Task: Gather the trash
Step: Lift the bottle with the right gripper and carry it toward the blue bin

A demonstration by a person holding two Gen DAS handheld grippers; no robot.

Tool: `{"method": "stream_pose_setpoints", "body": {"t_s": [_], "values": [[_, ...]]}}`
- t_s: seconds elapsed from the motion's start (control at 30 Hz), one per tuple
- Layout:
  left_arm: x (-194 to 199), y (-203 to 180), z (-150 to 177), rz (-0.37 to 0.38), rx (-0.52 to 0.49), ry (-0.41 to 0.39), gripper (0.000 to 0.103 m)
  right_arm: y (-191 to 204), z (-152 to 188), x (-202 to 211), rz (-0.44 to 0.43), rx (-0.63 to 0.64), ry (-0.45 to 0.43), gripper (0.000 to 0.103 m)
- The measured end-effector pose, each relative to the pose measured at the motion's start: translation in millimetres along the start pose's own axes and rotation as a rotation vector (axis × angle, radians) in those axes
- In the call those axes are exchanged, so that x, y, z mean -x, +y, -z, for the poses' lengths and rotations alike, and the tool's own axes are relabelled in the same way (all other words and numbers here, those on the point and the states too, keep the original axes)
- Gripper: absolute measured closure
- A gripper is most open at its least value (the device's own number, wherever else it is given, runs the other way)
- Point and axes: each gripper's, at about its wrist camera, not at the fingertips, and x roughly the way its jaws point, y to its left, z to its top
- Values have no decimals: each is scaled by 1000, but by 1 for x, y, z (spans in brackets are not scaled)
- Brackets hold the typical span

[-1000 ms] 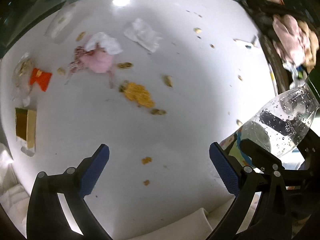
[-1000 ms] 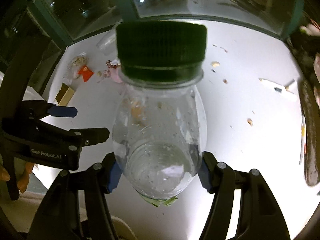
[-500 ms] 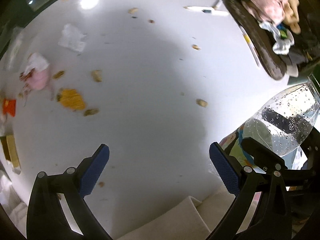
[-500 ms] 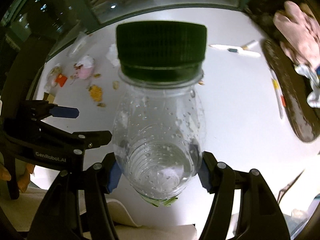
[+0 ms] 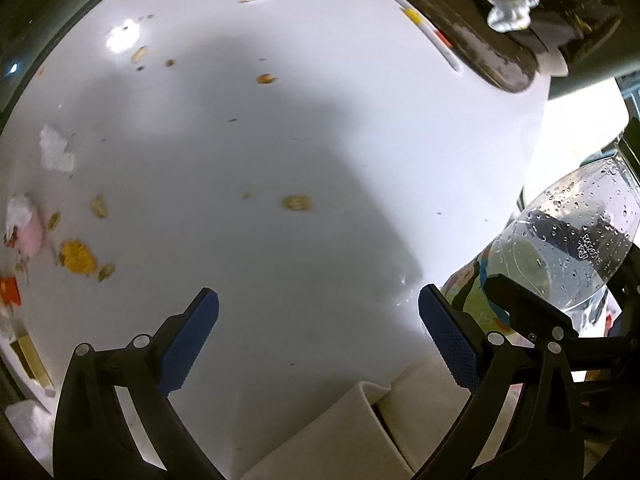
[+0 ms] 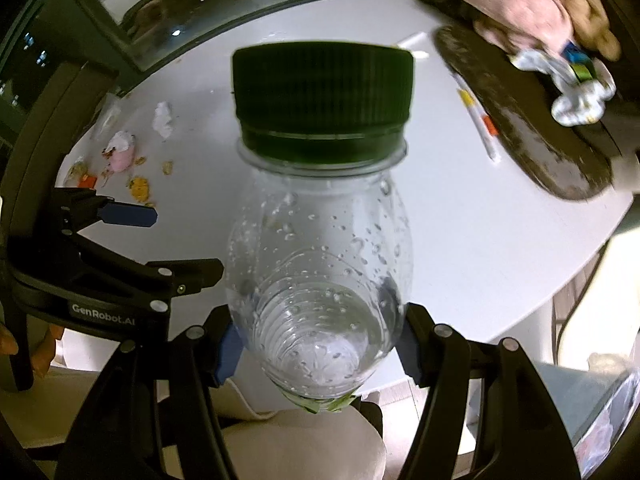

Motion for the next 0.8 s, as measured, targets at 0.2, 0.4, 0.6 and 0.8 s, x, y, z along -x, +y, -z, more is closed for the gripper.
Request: {"method": "stream_pose_setpoints", "body": {"t_s": [0.2, 0.4, 0.6, 0.8], "values": [[-11, -27, -15, 5, -10, 9, 6, -27, 3, 7, 10, 0, 5, 43], [-20, -44, -29, 38, 28, 17, 6, -49, 0, 3, -5, 50, 24, 43], [-22, -52, -29, 36, 36, 33, 6, -52, 6, 2, -13, 66, 44, 43], [-15, -58, -11, 34, -15, 28, 6, -49, 18, 5, 4, 34, 38, 43]]}}
